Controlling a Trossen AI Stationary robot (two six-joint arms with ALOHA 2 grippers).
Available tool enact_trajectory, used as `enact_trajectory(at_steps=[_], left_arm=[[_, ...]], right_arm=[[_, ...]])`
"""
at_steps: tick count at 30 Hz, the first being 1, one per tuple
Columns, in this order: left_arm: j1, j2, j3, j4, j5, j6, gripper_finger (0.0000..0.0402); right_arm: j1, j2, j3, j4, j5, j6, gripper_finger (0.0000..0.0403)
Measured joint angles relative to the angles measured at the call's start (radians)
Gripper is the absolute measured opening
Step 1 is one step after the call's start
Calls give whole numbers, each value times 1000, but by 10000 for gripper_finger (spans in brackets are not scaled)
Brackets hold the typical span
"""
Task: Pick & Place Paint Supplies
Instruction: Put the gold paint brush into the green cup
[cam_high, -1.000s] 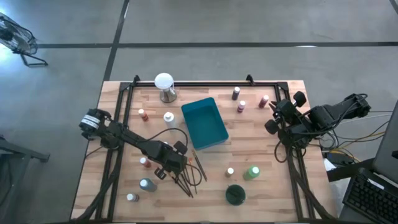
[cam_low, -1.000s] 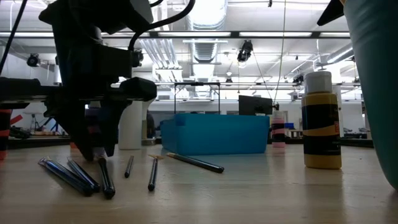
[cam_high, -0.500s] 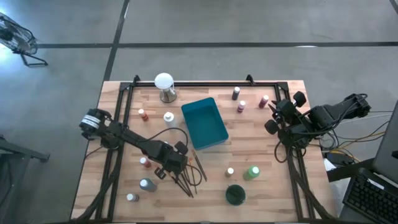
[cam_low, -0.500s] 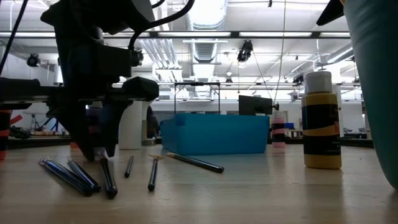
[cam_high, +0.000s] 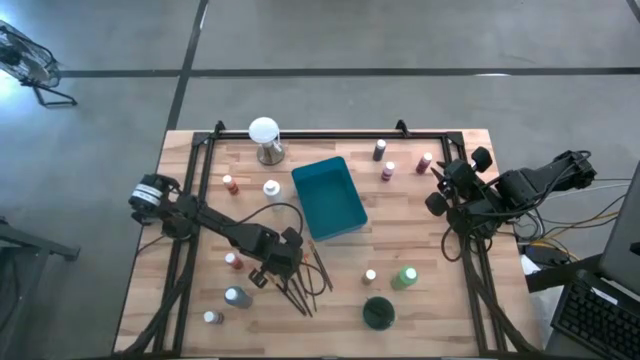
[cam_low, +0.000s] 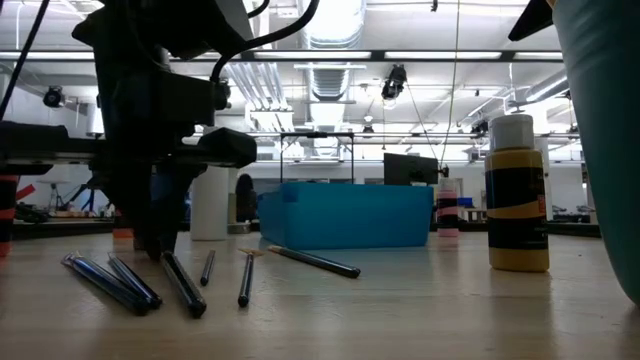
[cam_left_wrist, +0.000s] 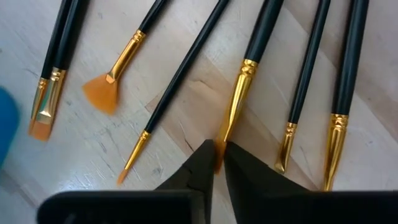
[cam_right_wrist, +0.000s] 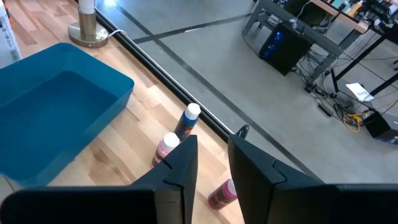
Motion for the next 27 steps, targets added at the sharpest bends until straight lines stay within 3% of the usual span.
enact_trajectory(at_steps=[3,13,20,23,27], left_arm=[[0,-1,1,-8,-4,-1,9],[2,-39,74,-217,-39,-8,4],[18,-135,211,-360,-112,-5,2],[22,-163,291,-438,-215,18,2],[16,-195,359,-475,-451,122,1]], right_arm=[[0,0,0,2,0,0,69],[0,0,0,58,-13,-17,43],[-1,26,-16,380,-180,-207,57],[0,47,-42,529,-267,-298,70],[0,60,-93,660,-342,-354,88]])
